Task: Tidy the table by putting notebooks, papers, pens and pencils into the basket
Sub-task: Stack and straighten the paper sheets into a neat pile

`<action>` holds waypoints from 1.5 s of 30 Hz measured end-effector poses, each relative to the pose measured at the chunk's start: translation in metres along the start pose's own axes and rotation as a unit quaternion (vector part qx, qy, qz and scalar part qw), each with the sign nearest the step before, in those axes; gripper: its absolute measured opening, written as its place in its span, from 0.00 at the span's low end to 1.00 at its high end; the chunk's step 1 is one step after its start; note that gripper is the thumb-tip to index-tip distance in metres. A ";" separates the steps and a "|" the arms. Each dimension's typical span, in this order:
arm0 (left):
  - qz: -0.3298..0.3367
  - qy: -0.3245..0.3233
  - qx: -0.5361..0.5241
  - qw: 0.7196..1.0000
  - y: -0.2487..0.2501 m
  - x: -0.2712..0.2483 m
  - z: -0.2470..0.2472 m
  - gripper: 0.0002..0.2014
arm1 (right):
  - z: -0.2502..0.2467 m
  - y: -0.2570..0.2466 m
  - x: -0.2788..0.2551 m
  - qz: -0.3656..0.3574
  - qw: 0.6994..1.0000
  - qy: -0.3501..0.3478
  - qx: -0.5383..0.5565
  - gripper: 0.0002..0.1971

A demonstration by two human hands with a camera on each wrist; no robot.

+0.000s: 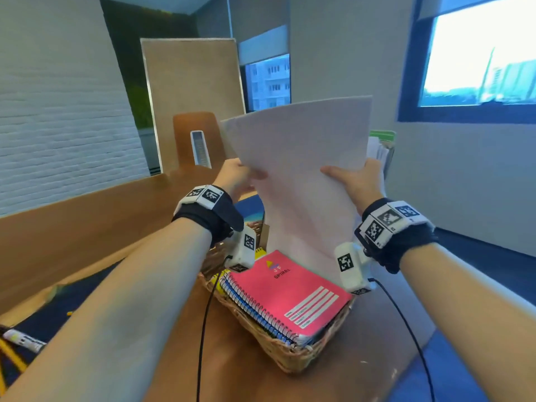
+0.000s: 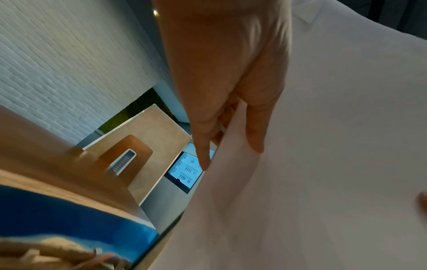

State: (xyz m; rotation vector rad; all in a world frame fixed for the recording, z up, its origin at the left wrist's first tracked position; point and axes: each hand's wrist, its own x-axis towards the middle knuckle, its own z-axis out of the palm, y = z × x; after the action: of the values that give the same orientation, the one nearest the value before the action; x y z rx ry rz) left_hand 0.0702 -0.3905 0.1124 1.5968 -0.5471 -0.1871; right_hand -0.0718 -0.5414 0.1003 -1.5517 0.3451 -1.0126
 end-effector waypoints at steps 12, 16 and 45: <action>-0.068 -0.001 -0.003 0.998 -0.060 0.018 0.022 0.26 | -0.011 0.034 0.002 0.005 0.997 0.016 -0.077 0.15; -0.074 0.007 0.033 0.997 -0.071 0.030 0.019 0.21 | -0.007 0.036 0.001 -0.001 0.995 0.037 -0.090 0.13; -0.173 -0.376 0.600 0.685 -0.099 0.015 0.052 0.21 | -0.008 0.034 0.012 -0.060 0.983 0.101 -0.142 0.12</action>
State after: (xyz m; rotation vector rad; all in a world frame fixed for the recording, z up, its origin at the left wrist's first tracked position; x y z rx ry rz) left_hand 0.0832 -0.4428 0.0133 2.9416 -1.1296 -0.9625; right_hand -0.0601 -0.5642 0.0742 -1.7441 0.5615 -1.2627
